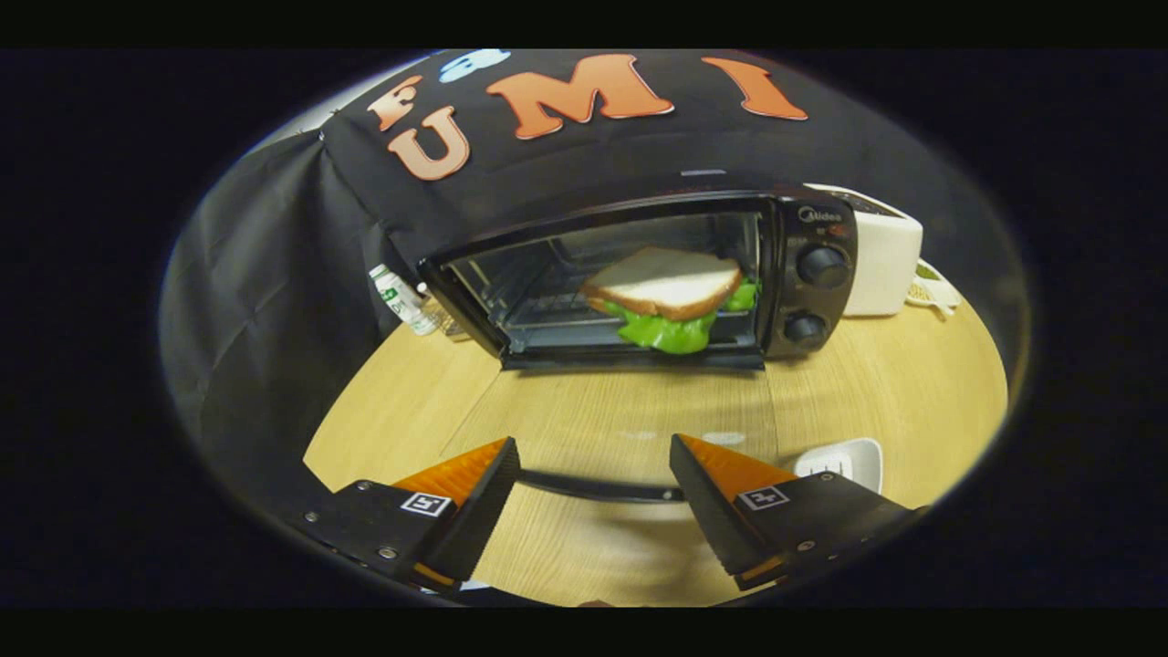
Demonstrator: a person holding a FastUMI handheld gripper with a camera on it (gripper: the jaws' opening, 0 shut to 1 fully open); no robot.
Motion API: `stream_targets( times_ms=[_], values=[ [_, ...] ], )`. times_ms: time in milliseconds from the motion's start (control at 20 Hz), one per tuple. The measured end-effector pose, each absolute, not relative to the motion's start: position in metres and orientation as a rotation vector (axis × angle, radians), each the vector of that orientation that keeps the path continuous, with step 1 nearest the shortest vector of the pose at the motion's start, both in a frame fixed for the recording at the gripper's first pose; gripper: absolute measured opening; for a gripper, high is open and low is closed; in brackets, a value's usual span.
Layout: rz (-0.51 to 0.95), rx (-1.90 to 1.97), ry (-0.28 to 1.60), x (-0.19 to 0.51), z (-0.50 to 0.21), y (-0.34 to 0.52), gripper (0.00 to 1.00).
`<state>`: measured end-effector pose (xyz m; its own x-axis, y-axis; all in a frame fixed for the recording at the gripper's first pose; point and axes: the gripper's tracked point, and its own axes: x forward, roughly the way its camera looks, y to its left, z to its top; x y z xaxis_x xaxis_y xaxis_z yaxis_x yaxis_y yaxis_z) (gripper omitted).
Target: Open the toaster oven, put the food inside, and close the toaster oven door.
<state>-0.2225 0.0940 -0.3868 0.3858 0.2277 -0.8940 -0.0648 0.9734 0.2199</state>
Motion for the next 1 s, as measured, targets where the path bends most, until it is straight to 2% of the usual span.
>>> stream_targets(
  times_ms=[450,800,1000],
  values=[
    [0.205,0.005,1.350,-0.277,-0.434,0.072,0.98],
    [0.227,-0.040,1.365,-0.258,-0.451,0.087,0.98],
    [0.244,-0.027,1.256,-0.227,-0.422,0.095,0.98]
  ],
)
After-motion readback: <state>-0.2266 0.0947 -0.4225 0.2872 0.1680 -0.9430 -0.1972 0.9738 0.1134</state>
